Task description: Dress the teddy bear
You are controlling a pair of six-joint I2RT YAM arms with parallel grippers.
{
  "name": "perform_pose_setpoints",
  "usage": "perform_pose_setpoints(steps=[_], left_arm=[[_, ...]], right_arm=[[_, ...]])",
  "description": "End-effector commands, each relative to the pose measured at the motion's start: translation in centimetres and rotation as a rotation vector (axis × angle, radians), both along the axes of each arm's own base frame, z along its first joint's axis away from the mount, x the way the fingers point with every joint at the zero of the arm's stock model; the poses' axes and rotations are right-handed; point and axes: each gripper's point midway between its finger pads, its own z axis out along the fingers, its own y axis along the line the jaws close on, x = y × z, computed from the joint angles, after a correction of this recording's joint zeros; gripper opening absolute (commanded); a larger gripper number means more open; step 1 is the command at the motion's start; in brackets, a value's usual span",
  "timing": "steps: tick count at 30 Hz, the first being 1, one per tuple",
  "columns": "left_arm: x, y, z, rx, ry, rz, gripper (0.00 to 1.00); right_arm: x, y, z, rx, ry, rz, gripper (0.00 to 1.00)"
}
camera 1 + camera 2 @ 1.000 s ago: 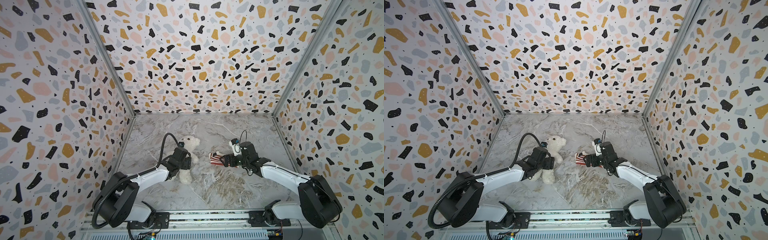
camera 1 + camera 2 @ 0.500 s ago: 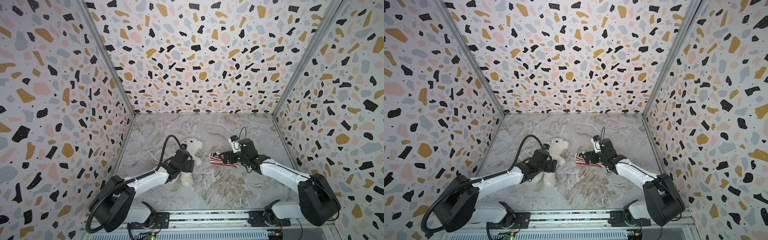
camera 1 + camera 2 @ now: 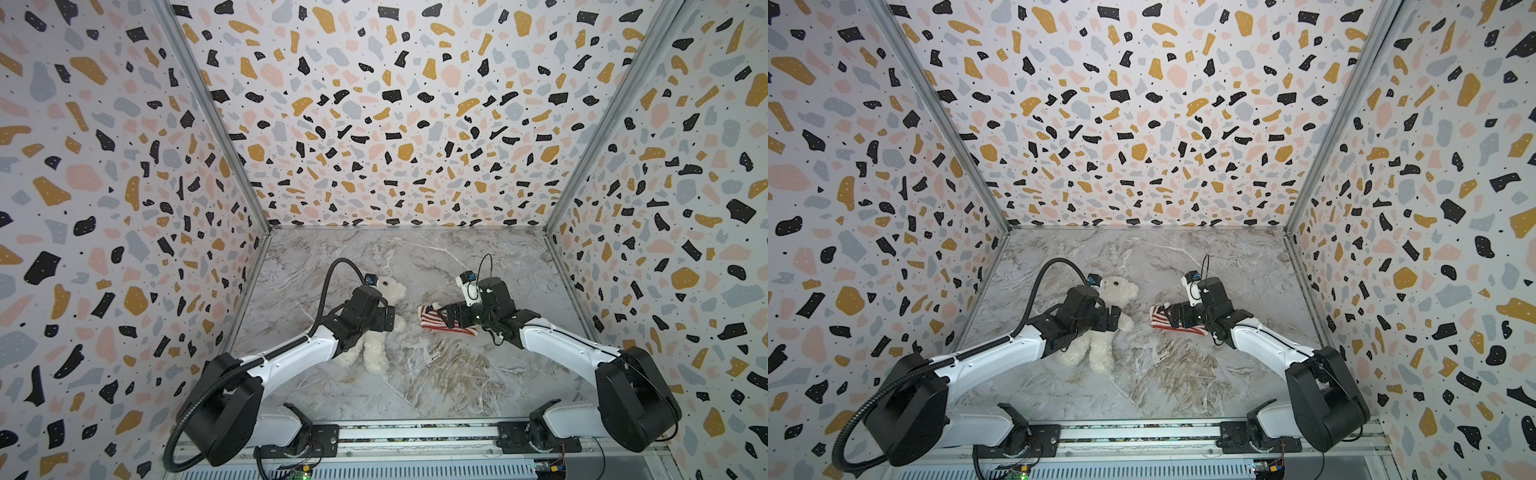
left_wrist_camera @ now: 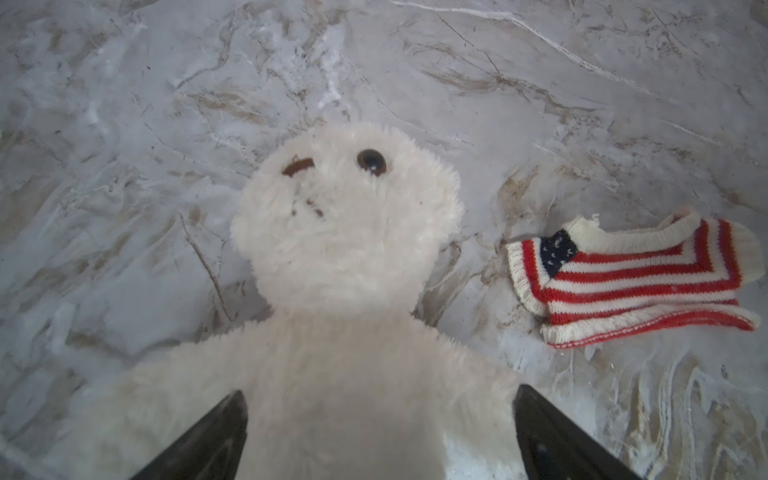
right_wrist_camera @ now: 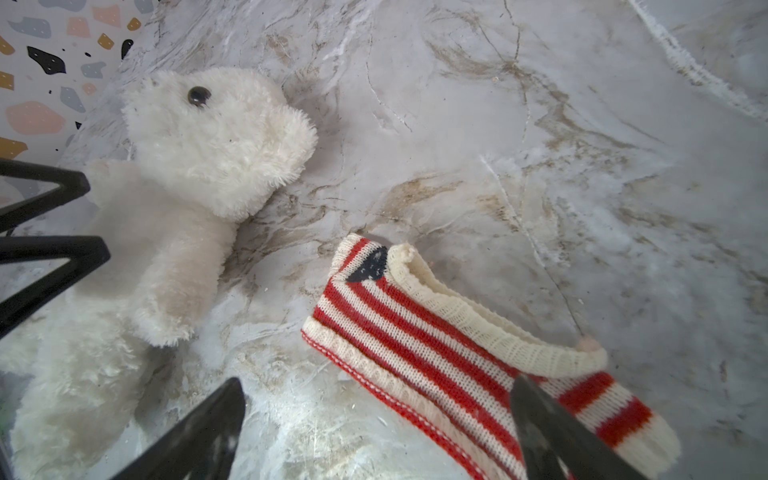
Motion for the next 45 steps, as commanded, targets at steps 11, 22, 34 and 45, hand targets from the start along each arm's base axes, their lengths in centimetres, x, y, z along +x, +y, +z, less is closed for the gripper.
perform_pose_setpoints(steps=[11,22,34,45], left_arm=[[1.6,-0.1,-6.1,0.029,0.089,0.015,0.97],[0.1,-1.1,-7.6,0.013,0.106,-0.034,0.87],[-1.4,-1.4,-7.4,0.018,0.101,-0.062,0.74],[-1.7,-1.4,-7.0,0.01,0.079,-0.079,0.57]], right_arm=[[0.3,0.1,-0.2,-0.017,0.005,0.014,1.0],[0.1,-0.1,-0.7,-0.043,0.036,0.002,1.0],[-0.4,-0.5,-1.3,-0.09,0.059,-0.006,1.0],[-0.4,-0.5,-2.1,-0.118,0.062,-0.013,1.0]])
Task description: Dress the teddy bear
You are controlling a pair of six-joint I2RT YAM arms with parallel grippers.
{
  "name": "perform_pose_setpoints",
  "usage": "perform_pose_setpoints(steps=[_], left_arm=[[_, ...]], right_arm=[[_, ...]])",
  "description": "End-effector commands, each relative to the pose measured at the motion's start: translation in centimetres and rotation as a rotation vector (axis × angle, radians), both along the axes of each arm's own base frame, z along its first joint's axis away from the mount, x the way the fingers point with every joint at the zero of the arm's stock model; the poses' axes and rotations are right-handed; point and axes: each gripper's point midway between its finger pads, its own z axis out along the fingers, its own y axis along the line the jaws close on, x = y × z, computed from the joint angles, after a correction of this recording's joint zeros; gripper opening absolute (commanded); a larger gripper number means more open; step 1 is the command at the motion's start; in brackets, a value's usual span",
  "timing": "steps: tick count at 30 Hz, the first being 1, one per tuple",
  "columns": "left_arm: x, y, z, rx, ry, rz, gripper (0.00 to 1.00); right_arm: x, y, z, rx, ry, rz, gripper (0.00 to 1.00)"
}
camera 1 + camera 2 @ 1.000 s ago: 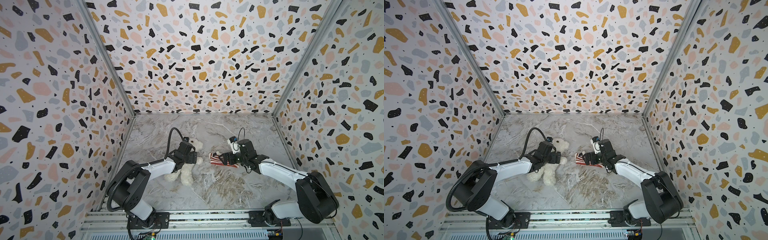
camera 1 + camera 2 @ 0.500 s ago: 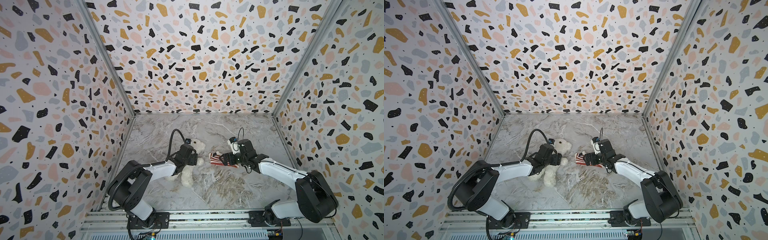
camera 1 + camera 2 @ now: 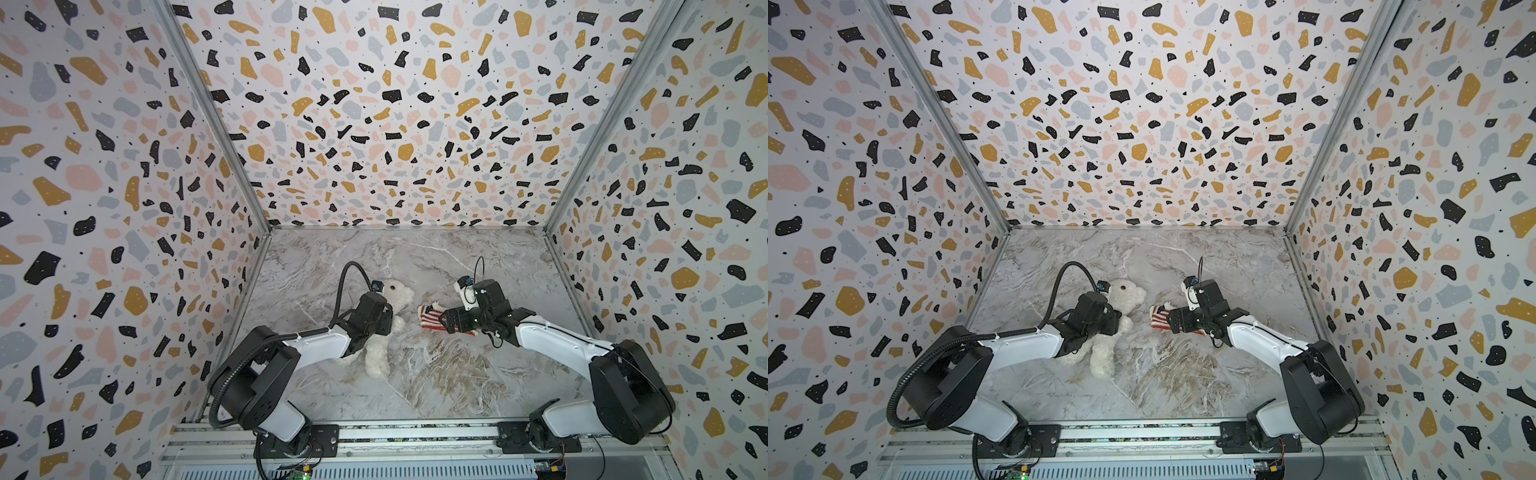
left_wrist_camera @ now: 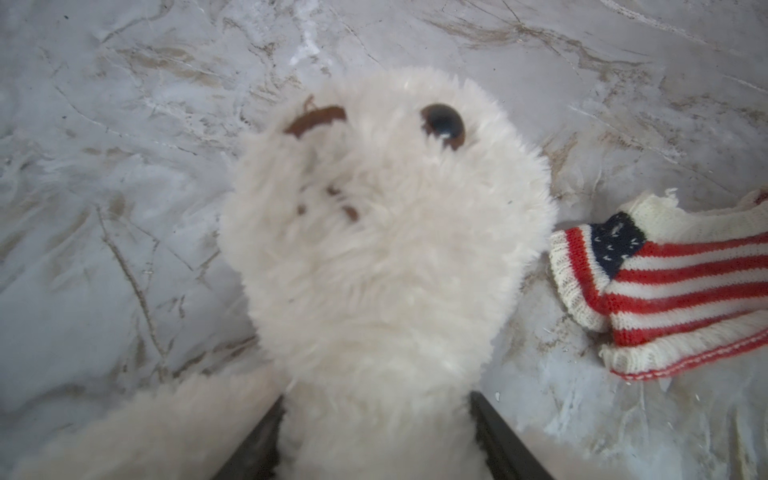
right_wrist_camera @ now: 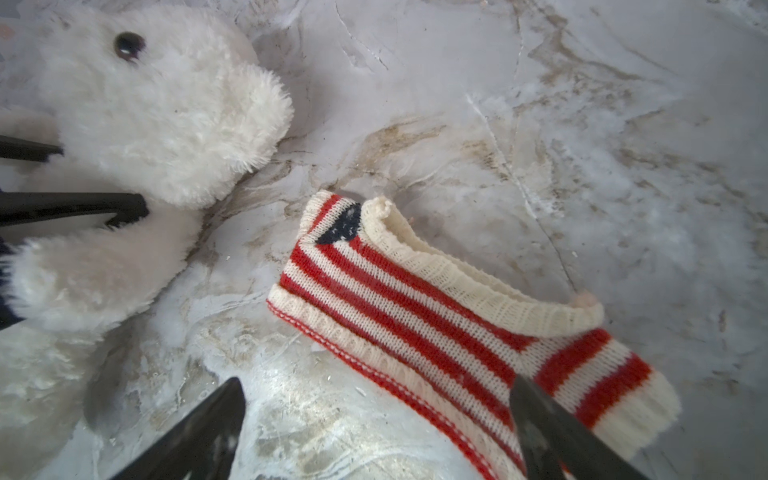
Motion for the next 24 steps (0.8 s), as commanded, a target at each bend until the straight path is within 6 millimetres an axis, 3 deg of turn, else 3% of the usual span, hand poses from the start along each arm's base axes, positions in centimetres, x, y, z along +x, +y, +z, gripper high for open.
perform_pose_setpoints(steps=[1,8,16,24], left_arm=[[-2.0,0.2,-1.8,0.028,0.068,-0.043,0.57],[-2.5,-0.3,-1.2,0.012,0.059,-0.085,0.48],[-3.4,-2.7,0.2,-0.003,0.014,-0.196,0.46],[-3.0,-1.8,-0.1,0.054,0.009,-0.158,0.46]], right_arm=[[0.5,-0.1,0.3,-0.024,-0.012,-0.009,0.99],[0.5,-0.2,-1.1,-0.045,0.014,-0.016,1.0],[-1.0,-0.9,-3.5,-0.045,0.068,-0.033,0.99],[-2.6,-0.9,-4.6,-0.029,0.092,-0.035,1.0]])
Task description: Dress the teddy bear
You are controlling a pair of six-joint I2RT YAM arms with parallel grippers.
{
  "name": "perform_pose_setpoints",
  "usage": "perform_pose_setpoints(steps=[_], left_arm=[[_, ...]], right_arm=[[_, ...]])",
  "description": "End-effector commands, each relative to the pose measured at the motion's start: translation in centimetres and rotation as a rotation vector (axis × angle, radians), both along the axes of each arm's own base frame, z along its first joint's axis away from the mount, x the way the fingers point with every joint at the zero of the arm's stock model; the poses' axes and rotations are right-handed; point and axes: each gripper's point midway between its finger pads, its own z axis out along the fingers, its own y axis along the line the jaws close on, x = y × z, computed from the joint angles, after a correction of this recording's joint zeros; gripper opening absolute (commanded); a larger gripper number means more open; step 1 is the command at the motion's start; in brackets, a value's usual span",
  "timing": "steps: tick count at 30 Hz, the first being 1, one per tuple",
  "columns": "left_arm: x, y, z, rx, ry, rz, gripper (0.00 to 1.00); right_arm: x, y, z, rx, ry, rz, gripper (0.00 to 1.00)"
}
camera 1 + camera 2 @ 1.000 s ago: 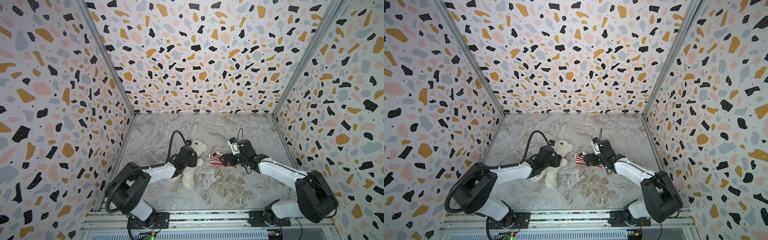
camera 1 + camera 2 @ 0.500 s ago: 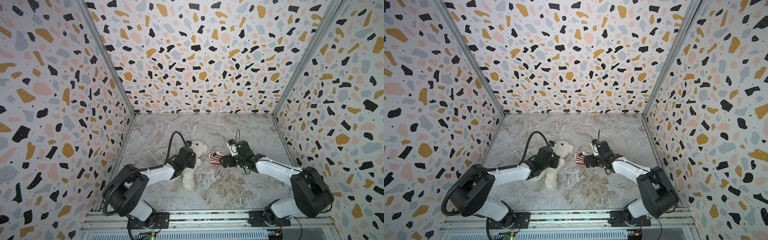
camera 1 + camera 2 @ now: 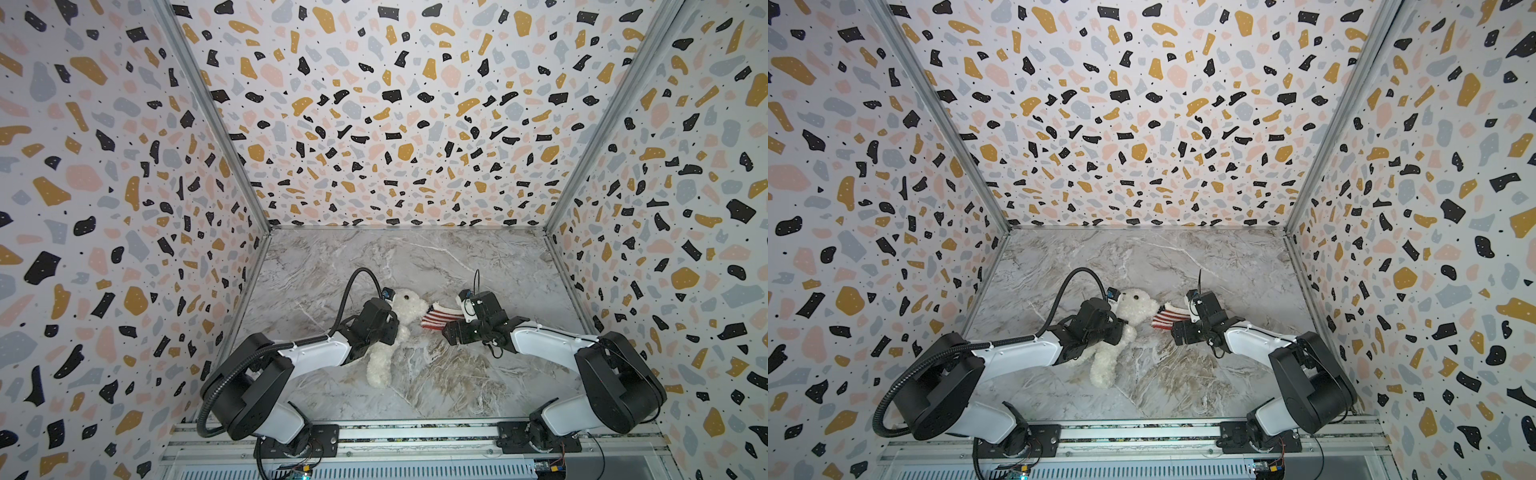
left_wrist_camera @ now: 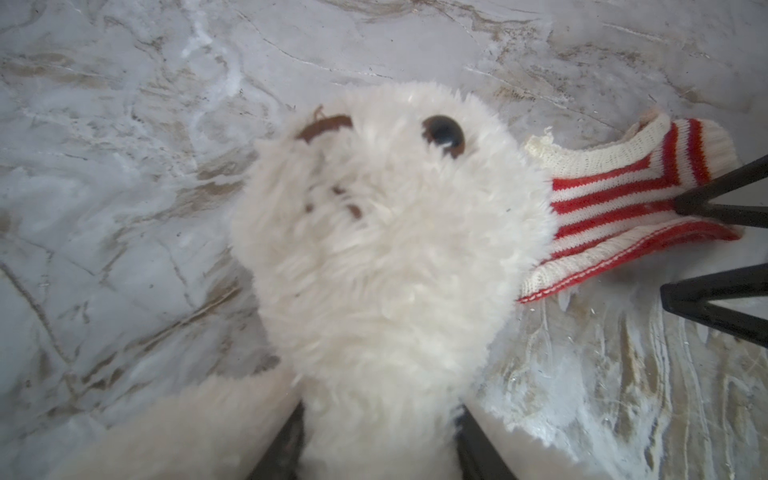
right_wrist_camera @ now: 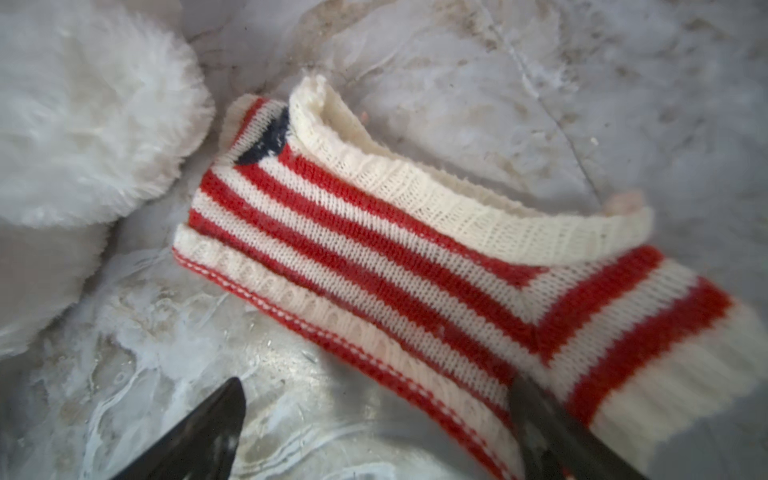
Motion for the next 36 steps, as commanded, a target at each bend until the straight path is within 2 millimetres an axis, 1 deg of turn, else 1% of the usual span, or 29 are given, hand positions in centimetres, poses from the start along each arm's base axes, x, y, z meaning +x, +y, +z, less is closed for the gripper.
perform_pose_setpoints(steps=[1,4,8,11,14,17,20,22,25,30,33,36], left_arm=[[-0.4,0.9,-0.7,0.053,0.009,0.012,0.46],[-0.5,1.1,-0.5,0.037,0.004,0.026,0.48],[-0.7,1.5,-0.3,0.033,0.001,0.041,0.47],[-0.6,2.0,-0.2,0.045,-0.013,0.061,0.41],[-0.3,2.2,0.0,0.051,-0.025,0.077,0.35],[0.1,2.2,0.7,0.044,-0.044,0.09,0.28],[0.3,2.7,1.5,0.049,-0.069,0.116,0.21],[0.3,3.0,1.9,0.048,-0.079,0.127,0.18],[0.1,3.3,2.4,0.041,-0.085,0.133,0.15],[-0.1,4.3,3.3,0.03,-0.107,0.177,0.13],[-0.2,4.5,4.4,0.005,-0.125,0.188,0.12],[-0.4,4.4,5.4,-0.025,-0.134,0.181,0.11]], right_arm=[[-0.6,0.7,0.3,0.031,-0.001,0.001,1.0],[-1.2,1.3,-0.2,0.044,0.013,0.011,1.0],[-2.0,1.9,-0.2,0.061,0.021,0.02,0.96],[-2.5,2.4,0.2,0.082,0.017,0.019,0.92],[-2.8,2.8,0.9,0.097,0.007,0.026,0.91],[-2.3,2.8,1.8,0.089,-0.021,0.027,0.91],[-1.4,2.7,2.8,0.055,-0.056,0.035,0.89],[-0.7,2.7,3.0,0.028,-0.068,0.049,0.88],[0.2,2.9,3.2,-0.003,-0.07,0.086,0.85],[1.5,3.8,3.6,-0.049,-0.077,0.165,0.76],[1.6,4.8,3.1,-0.054,-0.057,0.236,0.72],[1.6,5.3,2.9,-0.061,-0.047,0.28,0.68]])
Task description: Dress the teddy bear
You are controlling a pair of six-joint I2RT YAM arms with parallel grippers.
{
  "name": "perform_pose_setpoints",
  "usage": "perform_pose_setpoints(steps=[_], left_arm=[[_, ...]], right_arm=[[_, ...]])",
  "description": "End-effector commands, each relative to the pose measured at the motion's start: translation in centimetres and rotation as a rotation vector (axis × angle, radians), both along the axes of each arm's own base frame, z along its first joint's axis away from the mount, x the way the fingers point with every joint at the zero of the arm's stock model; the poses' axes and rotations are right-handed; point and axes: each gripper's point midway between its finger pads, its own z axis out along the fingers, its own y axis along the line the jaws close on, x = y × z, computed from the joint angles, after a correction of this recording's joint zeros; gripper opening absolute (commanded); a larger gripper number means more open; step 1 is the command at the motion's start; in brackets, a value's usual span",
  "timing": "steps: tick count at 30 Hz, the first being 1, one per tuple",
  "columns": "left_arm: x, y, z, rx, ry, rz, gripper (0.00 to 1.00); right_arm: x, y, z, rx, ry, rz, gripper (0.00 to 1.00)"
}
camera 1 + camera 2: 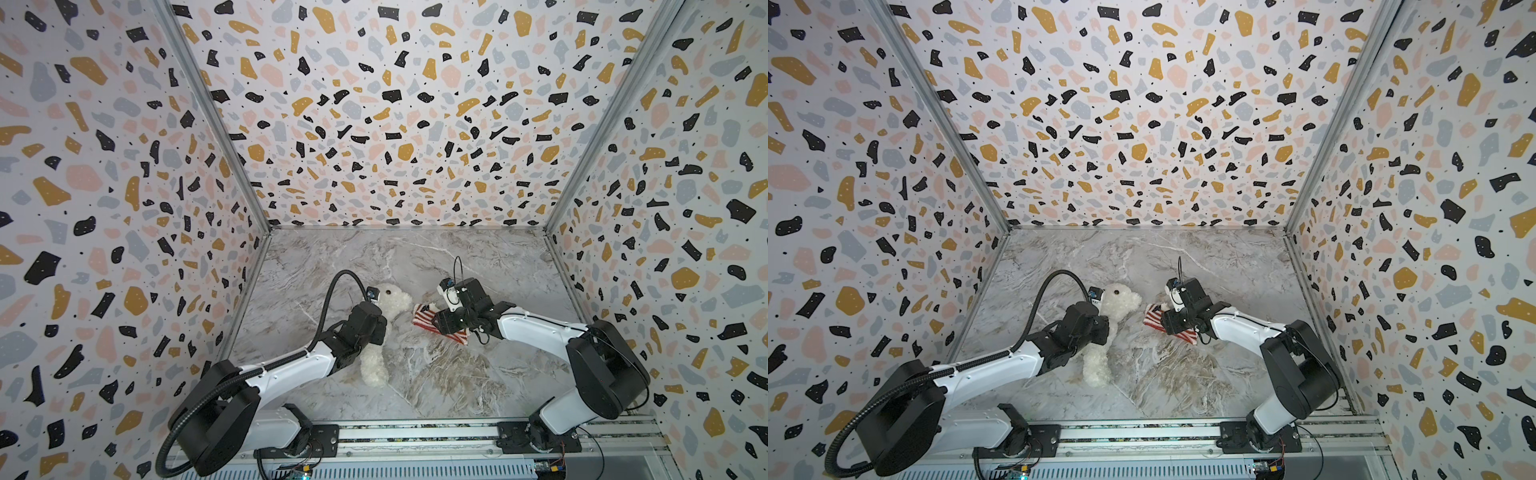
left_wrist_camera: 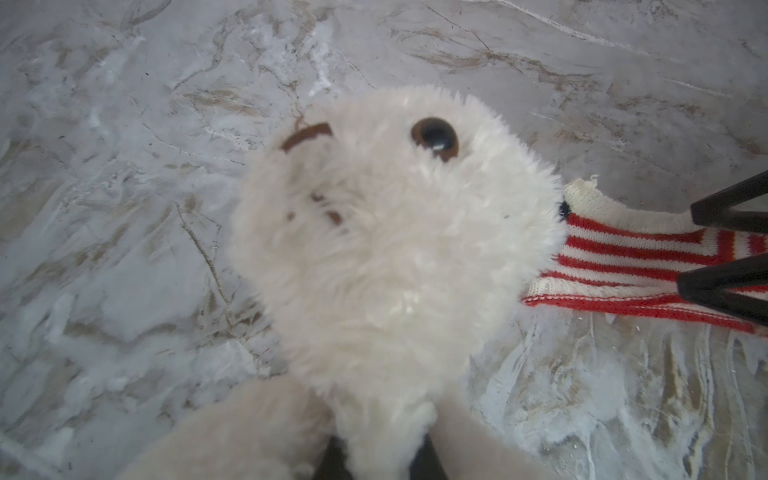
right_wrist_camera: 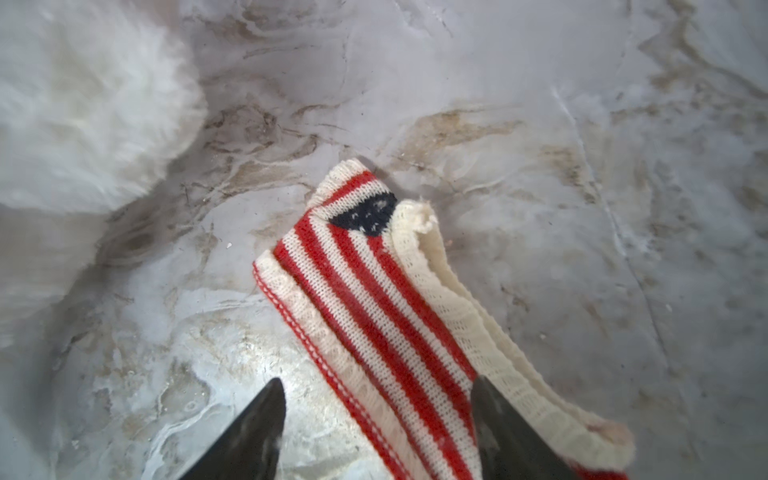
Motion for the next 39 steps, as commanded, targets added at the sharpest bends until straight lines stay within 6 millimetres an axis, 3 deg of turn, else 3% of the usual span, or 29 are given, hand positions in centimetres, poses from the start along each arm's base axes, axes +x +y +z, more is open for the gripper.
perform_pose_setpoints(steps=[1,18,25,31,39], left_arm=[[0.1,0.2,1.9,-0.05,-0.045,0.019,0.11],[-0.4,1.0,3.5,-0.116,-0.062,0.057,0.12],[-0.2,1.2,3.8,-0.112,-0.068,0.068,0.12],[-0.1,1.3,4.5,-0.124,-0.088,0.072,0.12],[-0.1,1.3,4.7,-0.121,-0.093,0.069,0.13]], right_arm=[[-0.7,0.5,-0.1,-0.04,0.019,0.098,0.66],[-1.4,0.9,-2.6,-0.173,0.037,0.207,0.35],[-0.9,0.9,-2.7,-0.182,0.02,0.201,0.23],[-0.8,0.6,-2.9,-0.206,0.015,0.206,0.2],[-0.4,0.6,-2.2,-0.202,-0.009,0.186,0.01]])
